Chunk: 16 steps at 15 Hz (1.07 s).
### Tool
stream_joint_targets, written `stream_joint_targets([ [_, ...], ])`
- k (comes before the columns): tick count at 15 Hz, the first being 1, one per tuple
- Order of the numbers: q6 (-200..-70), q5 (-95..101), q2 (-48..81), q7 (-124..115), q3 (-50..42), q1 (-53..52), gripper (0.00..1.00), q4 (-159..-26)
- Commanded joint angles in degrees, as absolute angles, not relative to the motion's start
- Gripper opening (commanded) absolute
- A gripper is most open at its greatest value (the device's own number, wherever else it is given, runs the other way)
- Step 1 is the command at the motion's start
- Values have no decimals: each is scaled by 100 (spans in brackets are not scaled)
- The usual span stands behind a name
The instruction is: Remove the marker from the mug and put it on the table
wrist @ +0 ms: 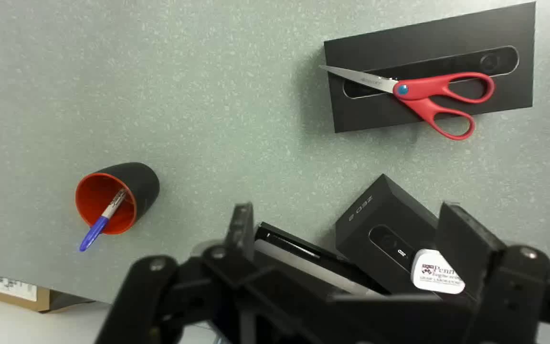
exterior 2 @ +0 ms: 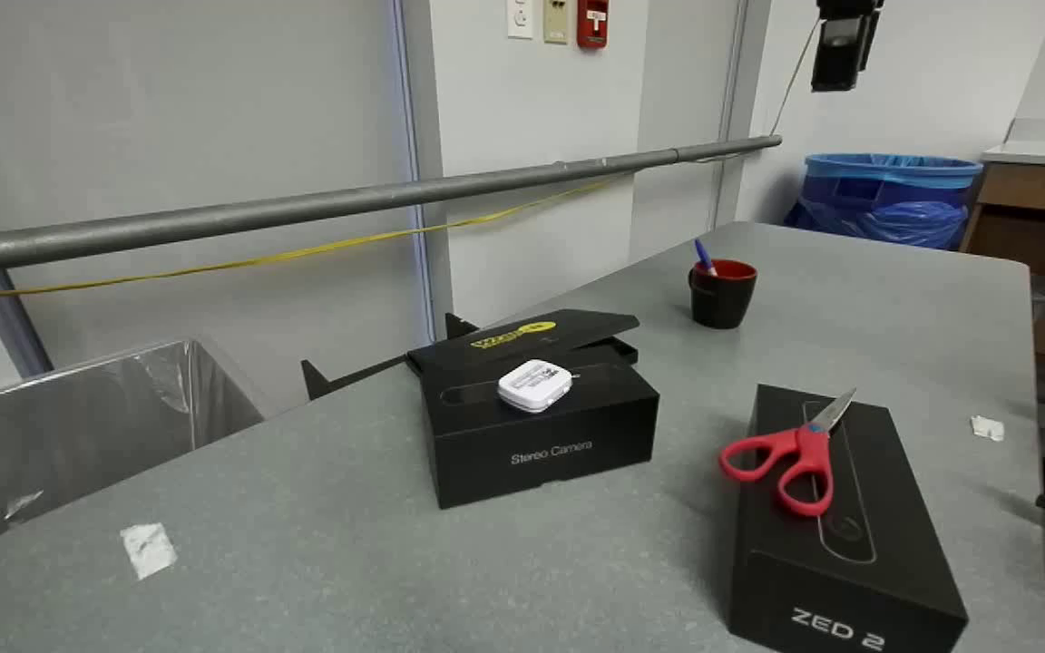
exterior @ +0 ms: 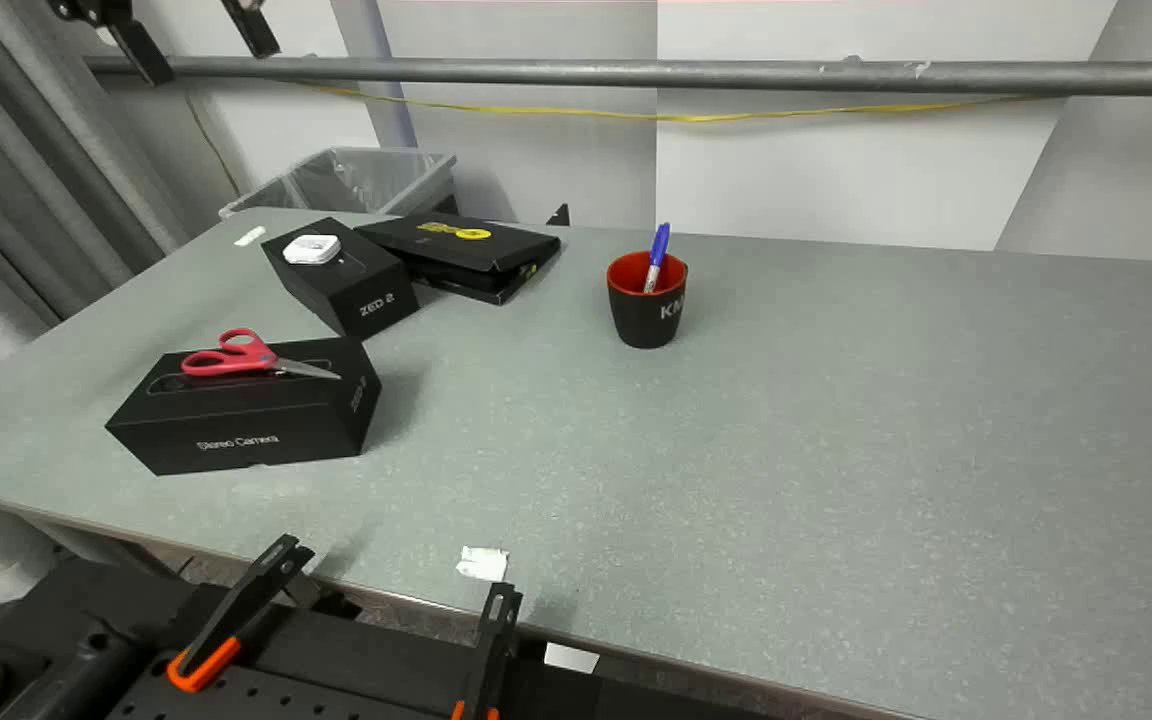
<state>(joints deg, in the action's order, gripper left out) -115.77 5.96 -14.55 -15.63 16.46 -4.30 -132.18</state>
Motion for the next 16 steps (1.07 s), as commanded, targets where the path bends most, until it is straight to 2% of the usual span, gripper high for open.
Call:
stream_joint_targets([
  [1,-11562,637,-1434,-1597,1503,-584,100,-13207],
  [10,-11635,741,-1419,-1586,1499,-563,100,-13250],
  [16,-12780,1839,-1041,-1736,1006,-132,100,-13652],
])
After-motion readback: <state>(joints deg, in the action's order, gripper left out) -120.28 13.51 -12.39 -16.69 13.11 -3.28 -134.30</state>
